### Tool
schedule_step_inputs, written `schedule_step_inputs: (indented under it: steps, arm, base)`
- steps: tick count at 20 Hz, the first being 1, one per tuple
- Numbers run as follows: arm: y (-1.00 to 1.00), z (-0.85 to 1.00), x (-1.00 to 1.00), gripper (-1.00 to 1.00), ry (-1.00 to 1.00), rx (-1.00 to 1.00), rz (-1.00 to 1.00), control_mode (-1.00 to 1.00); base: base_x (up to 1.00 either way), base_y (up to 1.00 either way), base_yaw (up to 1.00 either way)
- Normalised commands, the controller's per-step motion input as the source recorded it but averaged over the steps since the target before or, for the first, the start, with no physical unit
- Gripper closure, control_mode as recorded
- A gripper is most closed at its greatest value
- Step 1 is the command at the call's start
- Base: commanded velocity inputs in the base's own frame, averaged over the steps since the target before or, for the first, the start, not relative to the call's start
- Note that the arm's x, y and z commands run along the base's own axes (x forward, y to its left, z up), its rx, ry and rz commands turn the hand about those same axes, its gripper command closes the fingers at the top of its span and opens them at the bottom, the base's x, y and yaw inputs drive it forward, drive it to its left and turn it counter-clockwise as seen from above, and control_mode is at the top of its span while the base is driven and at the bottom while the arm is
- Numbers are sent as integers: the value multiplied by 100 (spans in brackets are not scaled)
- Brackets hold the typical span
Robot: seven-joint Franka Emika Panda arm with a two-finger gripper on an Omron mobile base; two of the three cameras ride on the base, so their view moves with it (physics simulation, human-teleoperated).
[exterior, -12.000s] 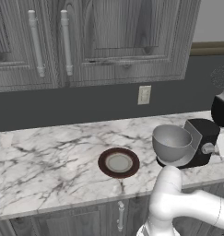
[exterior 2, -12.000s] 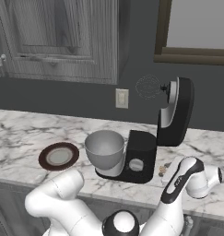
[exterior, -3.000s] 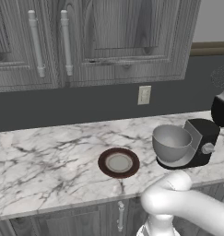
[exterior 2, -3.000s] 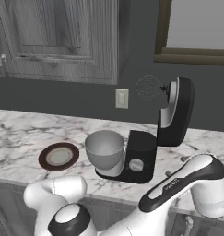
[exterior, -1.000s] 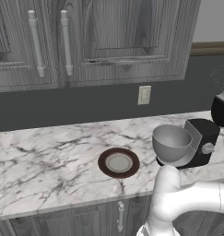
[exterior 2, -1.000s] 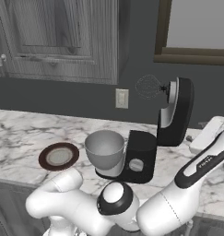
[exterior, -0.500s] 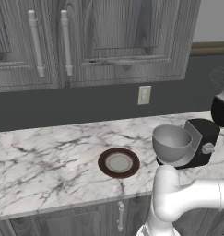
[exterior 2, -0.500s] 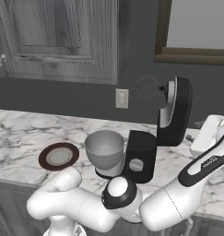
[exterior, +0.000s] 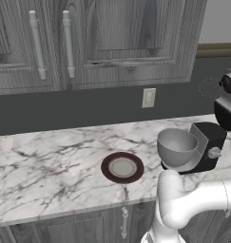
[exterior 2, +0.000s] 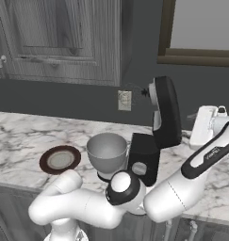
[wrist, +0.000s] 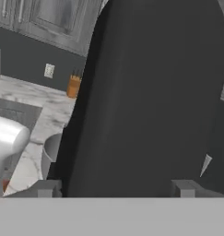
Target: Add butter and sugar cubes to the stand mixer bowl and then turn on the stand mixer to begin making frosting.
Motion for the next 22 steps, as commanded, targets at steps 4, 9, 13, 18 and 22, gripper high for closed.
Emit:
schedule_step_inputs:
  steps: [4,9,13,18,22]
  arm:
    - [57,18,0,-100,0,-3,5,-100]
    - [53,14,-7,-100,-1,-3,0,-100]
    - [54,18,-20,-100,-3,-1,0,-100]
    - [51,10,-29,-100,-5,0,-2,-100]
    - [48,0,-39,-100,-7,0,-7,-100]
  base:
    - [0,0,0]
    - [0,0,0]
    - [0,0,0]
    - [0,0,0]
    - [0,0,0]
